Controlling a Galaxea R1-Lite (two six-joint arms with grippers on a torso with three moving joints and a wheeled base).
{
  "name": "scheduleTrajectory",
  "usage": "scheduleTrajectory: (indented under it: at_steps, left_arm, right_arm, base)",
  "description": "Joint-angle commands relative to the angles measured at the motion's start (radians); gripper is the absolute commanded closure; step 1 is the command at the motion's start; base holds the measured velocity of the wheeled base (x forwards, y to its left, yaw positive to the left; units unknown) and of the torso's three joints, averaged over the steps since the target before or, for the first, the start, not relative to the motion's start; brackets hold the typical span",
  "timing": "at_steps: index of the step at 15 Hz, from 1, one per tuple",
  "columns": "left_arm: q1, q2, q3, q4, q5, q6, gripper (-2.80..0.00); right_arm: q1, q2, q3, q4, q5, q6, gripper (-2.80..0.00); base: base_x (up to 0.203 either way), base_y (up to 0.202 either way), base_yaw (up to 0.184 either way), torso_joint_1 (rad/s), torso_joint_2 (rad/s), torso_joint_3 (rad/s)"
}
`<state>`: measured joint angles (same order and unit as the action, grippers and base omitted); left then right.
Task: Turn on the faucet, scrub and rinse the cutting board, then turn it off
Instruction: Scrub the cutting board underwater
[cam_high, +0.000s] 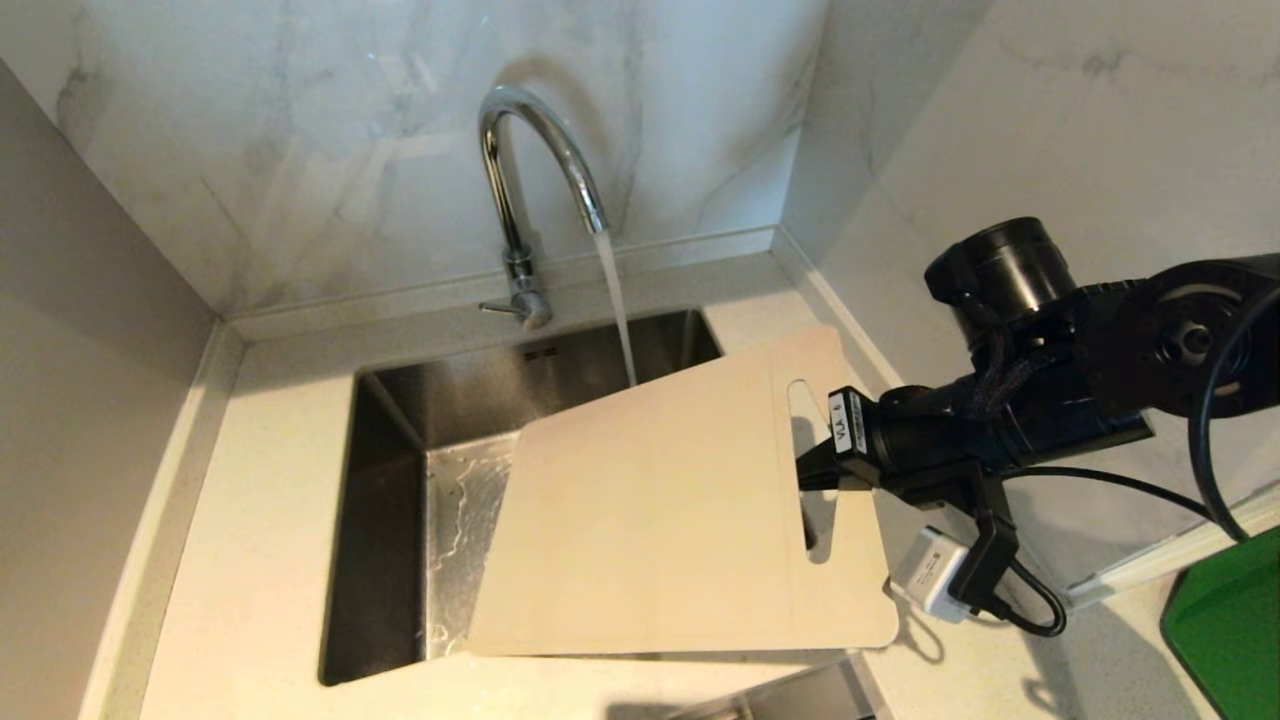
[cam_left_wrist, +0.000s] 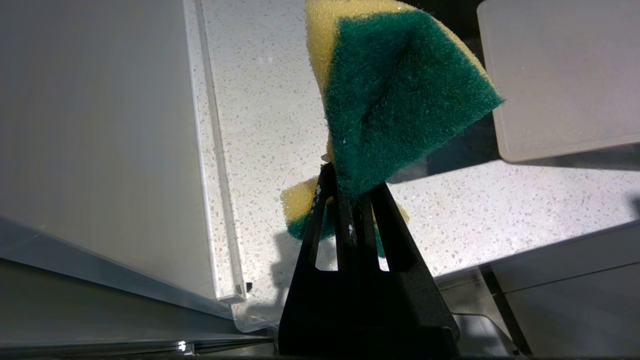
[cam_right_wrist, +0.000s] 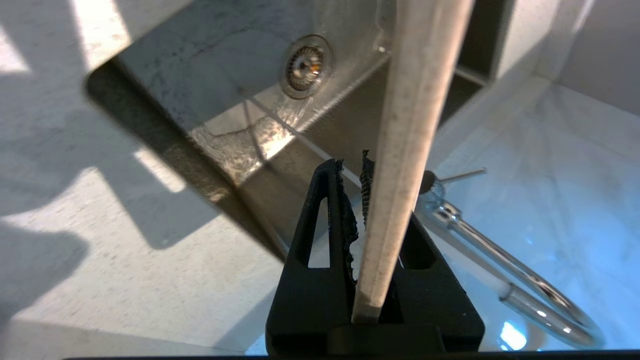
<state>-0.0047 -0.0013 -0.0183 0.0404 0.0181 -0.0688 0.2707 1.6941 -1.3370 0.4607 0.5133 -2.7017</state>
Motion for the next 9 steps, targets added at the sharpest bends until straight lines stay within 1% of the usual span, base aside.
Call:
scheduleTrajectory:
  at_steps: [1,4,9]
  left_arm:
    - [0.0,0.0,0.0,-0.001,0.002,-0.002,0.0]
    - [0.0,0.0,0.0,0.001,0.0,0.0,0.0]
    - [0.0,0.0,0.0,0.001,0.0,0.0,0.0]
  right_arm:
    - [-0.012,0.024,-0.067,0.055,0.001,-0.045,0.0]
    - [-0.014,0.073,-0.158,0.131,-0.005,-0.058,0.0]
    - [-0.013,0.131,-0.232,0.134,-0.006,-0.058,0.0]
  base:
    - [0.0,0.0,0.0,0.0,0.0,0.0]
    - [0.0,0.0,0.0,0.0,0.0,0.0]
    - [0.0,0.0,0.0,0.0,0.0,0.0]
